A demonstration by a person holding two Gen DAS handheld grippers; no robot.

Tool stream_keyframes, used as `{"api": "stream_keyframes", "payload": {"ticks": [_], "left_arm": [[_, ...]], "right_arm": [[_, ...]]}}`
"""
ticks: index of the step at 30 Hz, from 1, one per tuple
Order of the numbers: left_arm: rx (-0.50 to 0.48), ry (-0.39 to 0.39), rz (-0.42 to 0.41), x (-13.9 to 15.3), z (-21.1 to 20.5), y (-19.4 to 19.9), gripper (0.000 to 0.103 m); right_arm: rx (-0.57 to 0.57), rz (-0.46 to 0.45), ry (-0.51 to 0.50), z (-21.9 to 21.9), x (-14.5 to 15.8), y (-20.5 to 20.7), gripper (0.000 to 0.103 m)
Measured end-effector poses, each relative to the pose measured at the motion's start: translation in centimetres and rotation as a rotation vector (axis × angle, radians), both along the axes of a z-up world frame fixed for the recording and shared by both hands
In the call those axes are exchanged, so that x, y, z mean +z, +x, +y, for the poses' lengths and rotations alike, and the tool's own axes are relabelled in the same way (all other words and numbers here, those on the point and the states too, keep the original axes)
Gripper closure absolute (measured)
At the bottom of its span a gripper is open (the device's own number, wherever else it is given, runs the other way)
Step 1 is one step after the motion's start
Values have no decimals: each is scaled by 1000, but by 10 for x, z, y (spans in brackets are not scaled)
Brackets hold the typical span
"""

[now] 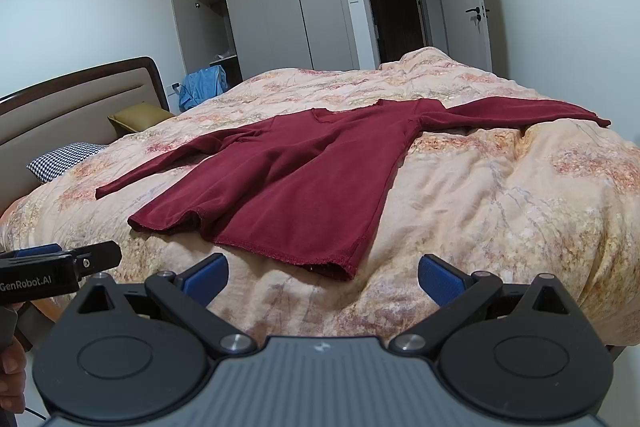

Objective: Fold small clothes

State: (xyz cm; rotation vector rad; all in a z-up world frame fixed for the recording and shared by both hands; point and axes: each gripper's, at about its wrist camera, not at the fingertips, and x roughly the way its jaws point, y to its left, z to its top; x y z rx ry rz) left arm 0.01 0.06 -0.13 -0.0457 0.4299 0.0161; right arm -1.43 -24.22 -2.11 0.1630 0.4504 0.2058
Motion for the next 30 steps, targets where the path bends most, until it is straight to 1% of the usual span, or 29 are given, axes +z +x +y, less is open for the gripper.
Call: {"api": "stream_keyframes", "payload": {"ticks": [30], "left_arm": [[-1,3,3,-1,0,2,1]], "right_arm": [[-1,3,1,1,2,0,0]]}}
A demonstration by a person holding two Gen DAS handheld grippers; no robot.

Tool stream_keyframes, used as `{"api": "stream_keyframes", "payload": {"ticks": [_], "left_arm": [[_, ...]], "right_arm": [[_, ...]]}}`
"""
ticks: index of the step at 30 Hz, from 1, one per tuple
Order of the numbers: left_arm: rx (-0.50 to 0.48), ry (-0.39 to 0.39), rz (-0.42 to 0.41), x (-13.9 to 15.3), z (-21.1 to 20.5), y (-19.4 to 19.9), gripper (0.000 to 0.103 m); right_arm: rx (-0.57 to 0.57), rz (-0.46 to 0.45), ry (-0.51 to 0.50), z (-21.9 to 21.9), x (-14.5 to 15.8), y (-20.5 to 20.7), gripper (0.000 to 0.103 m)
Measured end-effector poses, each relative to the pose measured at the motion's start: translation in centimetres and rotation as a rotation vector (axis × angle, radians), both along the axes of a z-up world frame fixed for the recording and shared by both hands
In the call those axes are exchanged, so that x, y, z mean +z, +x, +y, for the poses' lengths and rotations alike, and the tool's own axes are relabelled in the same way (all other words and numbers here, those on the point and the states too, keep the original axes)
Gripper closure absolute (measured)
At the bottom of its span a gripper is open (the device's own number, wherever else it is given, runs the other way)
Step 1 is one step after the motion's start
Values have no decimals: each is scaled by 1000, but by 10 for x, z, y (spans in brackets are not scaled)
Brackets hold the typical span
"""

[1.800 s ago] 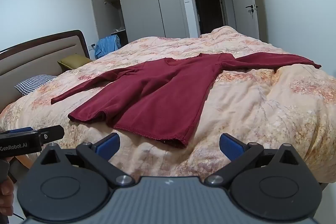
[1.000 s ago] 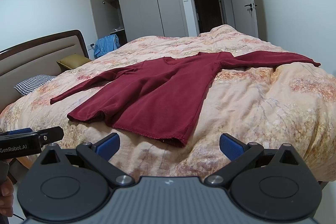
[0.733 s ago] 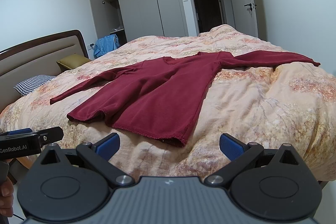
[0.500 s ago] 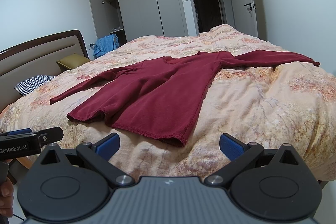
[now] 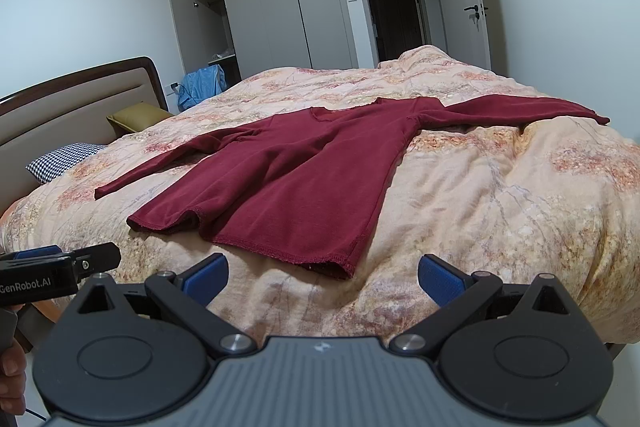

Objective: Fold small clothes

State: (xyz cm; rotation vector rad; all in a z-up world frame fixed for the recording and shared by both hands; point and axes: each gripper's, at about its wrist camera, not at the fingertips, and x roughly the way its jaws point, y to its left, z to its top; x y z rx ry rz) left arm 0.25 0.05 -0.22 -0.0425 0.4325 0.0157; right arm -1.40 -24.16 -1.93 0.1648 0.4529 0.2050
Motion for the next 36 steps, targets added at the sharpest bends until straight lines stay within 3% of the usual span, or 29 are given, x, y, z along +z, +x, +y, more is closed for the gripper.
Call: {"api": "stream_keyframes", "payload": {"ticks": [36], "left_arm": [[0,4,18,-4,-1,-1,1]], "right_arm": [[-6,21,6,-2,-5,2,0]]}}
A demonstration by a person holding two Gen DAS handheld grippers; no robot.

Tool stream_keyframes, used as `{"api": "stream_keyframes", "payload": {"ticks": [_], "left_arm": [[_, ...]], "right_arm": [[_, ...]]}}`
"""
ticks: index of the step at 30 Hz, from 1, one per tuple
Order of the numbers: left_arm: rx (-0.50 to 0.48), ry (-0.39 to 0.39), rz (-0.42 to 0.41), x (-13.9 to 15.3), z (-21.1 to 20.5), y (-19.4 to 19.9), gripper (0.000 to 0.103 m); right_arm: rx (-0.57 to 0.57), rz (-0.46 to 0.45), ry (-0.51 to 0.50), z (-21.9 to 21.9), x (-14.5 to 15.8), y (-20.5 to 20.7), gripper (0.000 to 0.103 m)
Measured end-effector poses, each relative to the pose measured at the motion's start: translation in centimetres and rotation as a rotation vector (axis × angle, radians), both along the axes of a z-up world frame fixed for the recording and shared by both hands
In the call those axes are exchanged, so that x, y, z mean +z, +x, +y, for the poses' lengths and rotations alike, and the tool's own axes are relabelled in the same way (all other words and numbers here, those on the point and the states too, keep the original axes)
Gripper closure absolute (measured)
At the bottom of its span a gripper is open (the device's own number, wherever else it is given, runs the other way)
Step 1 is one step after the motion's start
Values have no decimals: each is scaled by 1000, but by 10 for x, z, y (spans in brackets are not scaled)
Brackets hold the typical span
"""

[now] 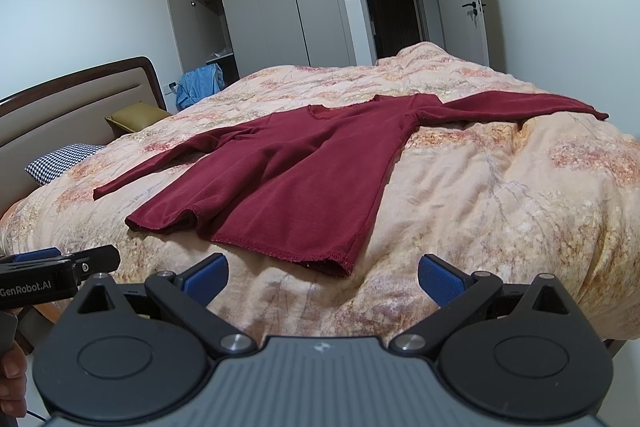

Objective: Fold small clothes
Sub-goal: 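Move the right gripper to a sweater sleeve cuff and close on it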

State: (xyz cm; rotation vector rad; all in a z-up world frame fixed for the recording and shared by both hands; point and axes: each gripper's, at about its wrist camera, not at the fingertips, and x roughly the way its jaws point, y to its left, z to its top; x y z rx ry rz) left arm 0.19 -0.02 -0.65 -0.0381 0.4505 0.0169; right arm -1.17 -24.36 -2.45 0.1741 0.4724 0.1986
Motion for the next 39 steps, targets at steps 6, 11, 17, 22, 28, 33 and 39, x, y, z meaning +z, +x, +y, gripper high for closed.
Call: {"api": "stream_keyframes", "payload": {"ticks": [6,11,17,22,28,33,39], "left_arm": [[7,0,41,2,3,8,1],[32,48,68,22,12,28,1],[42,65,55,48,13,66,1],[-17,76,35,66,-4,99,1],[-164,56,57,58,-45,133,1],[-267,39,130,31,-78,163,1],[-432,-78,224,10,-111,197,1]], "right_arm": [[-8,35,-12,-1,1,6,0],[-50,137,-149,-7,19,43,0],[-77,87,-204,-19,43,80,0],[-95,68,-220,-31,51,108,0],[-140,86,-211,-57,46,148,0],[-174,104,-204,-89,35,183,0],[-242,116,-217,-130,20,223,0]]}}
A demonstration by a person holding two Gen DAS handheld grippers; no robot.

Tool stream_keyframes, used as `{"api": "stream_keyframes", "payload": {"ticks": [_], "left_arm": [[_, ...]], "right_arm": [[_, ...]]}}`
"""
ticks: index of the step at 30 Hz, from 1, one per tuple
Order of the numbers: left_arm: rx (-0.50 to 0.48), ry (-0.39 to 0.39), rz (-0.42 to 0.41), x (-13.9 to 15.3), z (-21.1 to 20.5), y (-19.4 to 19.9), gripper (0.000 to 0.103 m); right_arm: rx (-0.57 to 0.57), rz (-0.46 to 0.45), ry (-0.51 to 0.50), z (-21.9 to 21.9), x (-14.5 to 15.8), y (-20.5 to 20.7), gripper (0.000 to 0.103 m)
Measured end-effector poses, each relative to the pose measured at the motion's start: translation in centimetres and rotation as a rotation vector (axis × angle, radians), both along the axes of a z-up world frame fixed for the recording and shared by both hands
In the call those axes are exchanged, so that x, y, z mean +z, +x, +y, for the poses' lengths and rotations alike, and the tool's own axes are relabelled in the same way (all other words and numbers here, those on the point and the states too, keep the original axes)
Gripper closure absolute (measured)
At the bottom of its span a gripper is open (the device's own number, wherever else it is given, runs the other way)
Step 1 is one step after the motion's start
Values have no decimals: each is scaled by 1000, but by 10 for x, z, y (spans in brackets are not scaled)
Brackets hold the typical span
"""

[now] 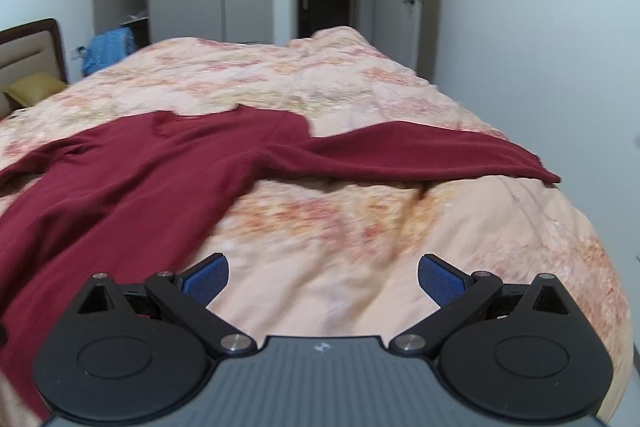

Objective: Fold small clothes
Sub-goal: 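Move the right gripper to a sweater sleeve cuff and close on it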

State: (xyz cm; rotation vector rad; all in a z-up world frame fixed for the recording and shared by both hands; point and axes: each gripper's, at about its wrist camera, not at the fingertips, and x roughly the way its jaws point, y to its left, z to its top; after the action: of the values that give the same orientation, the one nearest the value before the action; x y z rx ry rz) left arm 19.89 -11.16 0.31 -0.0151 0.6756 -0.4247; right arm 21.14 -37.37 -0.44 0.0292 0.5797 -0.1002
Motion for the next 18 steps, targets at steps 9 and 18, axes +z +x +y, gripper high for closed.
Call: {"api": "stream_keyframes", "payload": {"ticks": [9,18], "left_arm": [[-111,23,62,-8,-45,51,1],[20,83,43,5,-42,150,1]], "right_arm": [[-87,6,5,-59,-15,46,0],[-277,-89,270,-161,-24,87,0]]}}
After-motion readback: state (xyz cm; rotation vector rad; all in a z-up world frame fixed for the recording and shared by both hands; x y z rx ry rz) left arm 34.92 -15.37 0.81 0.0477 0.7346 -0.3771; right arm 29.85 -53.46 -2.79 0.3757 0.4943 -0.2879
